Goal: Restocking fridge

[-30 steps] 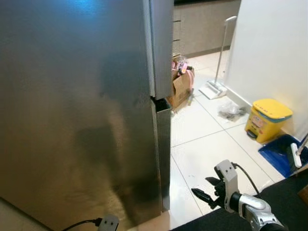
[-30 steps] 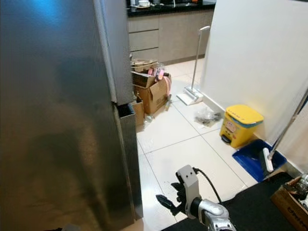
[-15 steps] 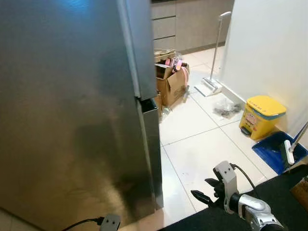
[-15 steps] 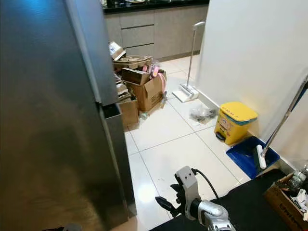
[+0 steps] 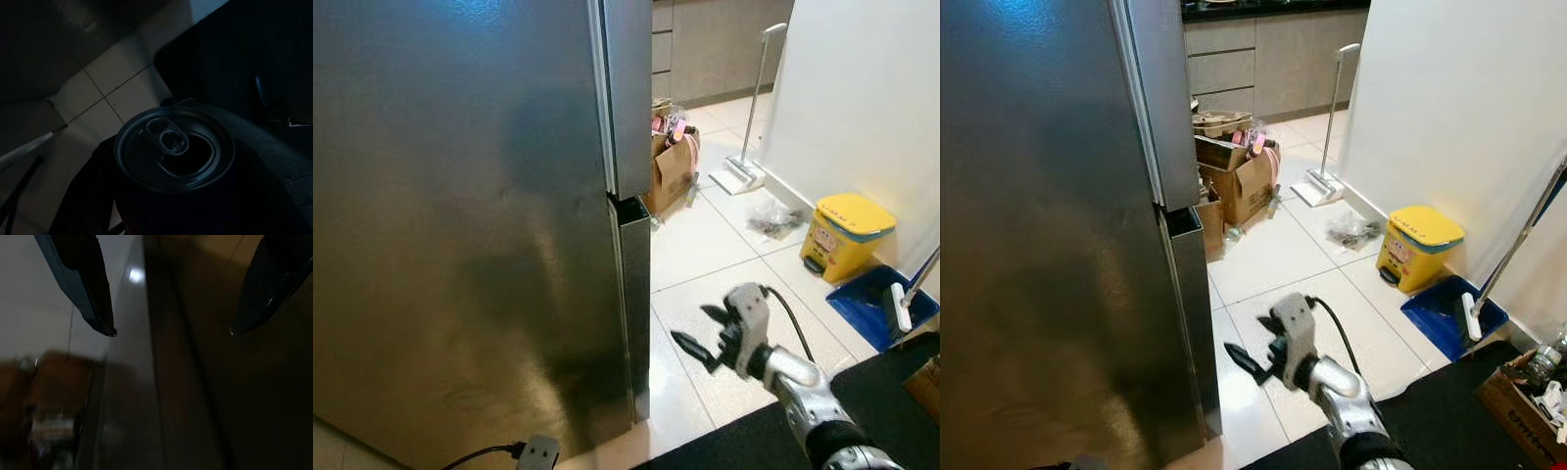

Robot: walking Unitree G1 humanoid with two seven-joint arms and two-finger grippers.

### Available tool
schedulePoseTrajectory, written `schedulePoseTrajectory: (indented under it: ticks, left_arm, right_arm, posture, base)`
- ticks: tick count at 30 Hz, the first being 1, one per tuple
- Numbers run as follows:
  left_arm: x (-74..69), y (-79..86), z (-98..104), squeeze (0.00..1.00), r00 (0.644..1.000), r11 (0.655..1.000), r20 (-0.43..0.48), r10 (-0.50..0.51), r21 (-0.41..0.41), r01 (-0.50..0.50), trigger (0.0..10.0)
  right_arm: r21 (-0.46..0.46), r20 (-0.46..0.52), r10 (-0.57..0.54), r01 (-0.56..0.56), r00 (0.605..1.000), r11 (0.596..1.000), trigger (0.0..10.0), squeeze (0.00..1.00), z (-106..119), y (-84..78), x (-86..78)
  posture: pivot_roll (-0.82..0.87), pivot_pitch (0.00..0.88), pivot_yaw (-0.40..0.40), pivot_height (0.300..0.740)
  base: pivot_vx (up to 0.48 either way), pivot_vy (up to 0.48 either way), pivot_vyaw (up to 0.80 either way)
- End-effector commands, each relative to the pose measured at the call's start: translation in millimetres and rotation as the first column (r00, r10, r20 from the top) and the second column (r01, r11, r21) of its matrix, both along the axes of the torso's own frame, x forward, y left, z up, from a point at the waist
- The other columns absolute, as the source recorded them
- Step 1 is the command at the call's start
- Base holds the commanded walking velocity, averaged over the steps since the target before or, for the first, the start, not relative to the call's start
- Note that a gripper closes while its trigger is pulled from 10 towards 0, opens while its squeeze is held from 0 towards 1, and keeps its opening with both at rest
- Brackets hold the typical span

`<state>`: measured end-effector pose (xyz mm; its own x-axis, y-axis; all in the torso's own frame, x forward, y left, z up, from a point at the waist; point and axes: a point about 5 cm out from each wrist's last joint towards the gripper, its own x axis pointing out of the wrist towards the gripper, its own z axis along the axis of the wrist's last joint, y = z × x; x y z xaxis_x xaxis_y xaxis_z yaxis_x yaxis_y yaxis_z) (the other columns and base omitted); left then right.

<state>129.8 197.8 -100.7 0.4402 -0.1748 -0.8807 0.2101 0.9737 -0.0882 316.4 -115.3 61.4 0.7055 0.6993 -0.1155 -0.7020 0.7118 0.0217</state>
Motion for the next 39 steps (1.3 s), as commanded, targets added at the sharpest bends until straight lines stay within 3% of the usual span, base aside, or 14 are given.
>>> schedulePoseTrajectory:
  ticks: [1,14,15,16,17,18,24,25,26,33,37,39]
  left_arm:
    - [0.3,-12.4,-0.8,0.00,1.000,0.999,0.010,-0.013,-0.050,0.014,10.0]
    - [-0.8,-12.1,-1.1,0.00,1.000,0.999,0.009,-0.018,-0.050,0.018,10.0]
    - [-1.3,-12.4,-1.3,0.00,1.000,0.999,0.008,-0.016,-0.052,0.017,10.0]
    - [-1.8,-12.6,-1.4,0.00,1.000,0.998,0.008,-0.015,-0.053,0.016,10.0]
    - [-1.8,-12.6,-1.4,0.00,1.000,0.998,0.008,-0.015,-0.053,0.016,10.0]
    - [-2.4,-12.7,-1.6,0.00,1.000,0.998,0.006,-0.015,-0.053,0.015,10.0]
    - [-5.0,-13.5,-2.5,0.00,1.000,0.998,0.000,-0.015,-0.055,0.015,10.0]
    - [-6.7,-14.1,-3.1,0.00,1.000,0.998,-0.003,-0.014,-0.055,0.014,10.0]
    - [-8.1,-14.7,-3.6,0.00,1.000,0.998,-0.006,-0.013,-0.056,0.013,10.0]
    - [-11.0,-16.2,-4.6,0.00,1.000,0.998,-0.010,-0.013,-0.057,0.012,10.0]
    - [-12.3,-16.8,-5.0,0.00,1.000,0.998,-0.010,-0.013,-0.059,0.012,10.0]
    - [-12.3,-16.8,-5.0,0.00,1.000,0.998,-0.010,-0.013,-0.059,0.012,10.0]
  right_arm:
    - [-0.015,0.065,0.002,-0.001,0.998,1.000,10.0,0.00,12.7,11.5,7.6]
    - [-0.034,0.111,-0.086,0.090,0.990,0.995,10.0,0.00,35.2,38.1,29.7]
    - [-0.037,0.113,-0.086,0.091,0.990,0.995,10.0,0.80,38.0,40.7,31.8]
    - [-0.039,0.115,-0.089,0.094,0.989,0.995,10.0,0.93,40.3,42.5,33.6]
    - [-0.039,0.115,-0.089,0.094,0.989,0.995,10.0,0.93,40.3,42.5,33.6]
    - [-0.043,0.118,-0.092,0.097,0.989,0.994,10.0,1.00,42.4,43.9,35.2]
    - [-0.060,0.121,-0.096,0.103,0.988,0.993,10.0,1.00,47.0,48.5,39.5]
    - [-0.068,0.119,-0.092,0.100,0.989,0.993,10.0,0.43,48.6,51.4,41.0]
    - [-0.078,0.115,-0.085,0.095,0.990,0.992,10.0,0.00,49.9,54.9,42.0]
    - [-0.117,0.115,-0.075,0.088,0.991,0.989,10.0,0.00,52.2,68.1,43.0]
    - [-0.110,0.087,-0.014,0.024,0.996,0.994,10.0,0.00,52.3,88.1,38.3]
    - [-0.110,0.087,-0.014,0.024,0.996,0.994,10.0,0.00,52.3,88.1,38.3]
  posture:
    - [0.02,0.000,0.012,0.740]
    - [0.03,0.000,0.009,0.740]
    - [0.03,0.000,0.006,0.740]
    - [0.03,0.000,0.005,0.740]
    - [0.03,0.000,0.005,0.740]
    - [0.03,0.000,0.004,0.740]
    - [0.04,0.000,-0.007,0.740]
    - [0.04,0.000,-0.015,0.740]
    - [0.04,0.000,-0.020,0.740]
    - [0.05,0.000,-0.034,0.740]
    - [0.05,0.000,-0.037,0.740]
    - [0.05,0.000,-0.037,0.740]
  base:
    - [0.000,0.000,0.00]
    - [0.000,0.000,0.00]
    - [0.000,0.000,0.00]
    - [0.000,0.000,0.00]
    - [0.000,0.000,0.00]
    - [0.000,0.000,0.00]
    - [0.000,0.000,0.00]
    - [0.000,0.000,0.00]
    - [0.000,0.000,0.00]
    - [0.000,0.000,0.00]
    - [0.000,0.000,0.00]
    - [0.000,0.000,0.00]
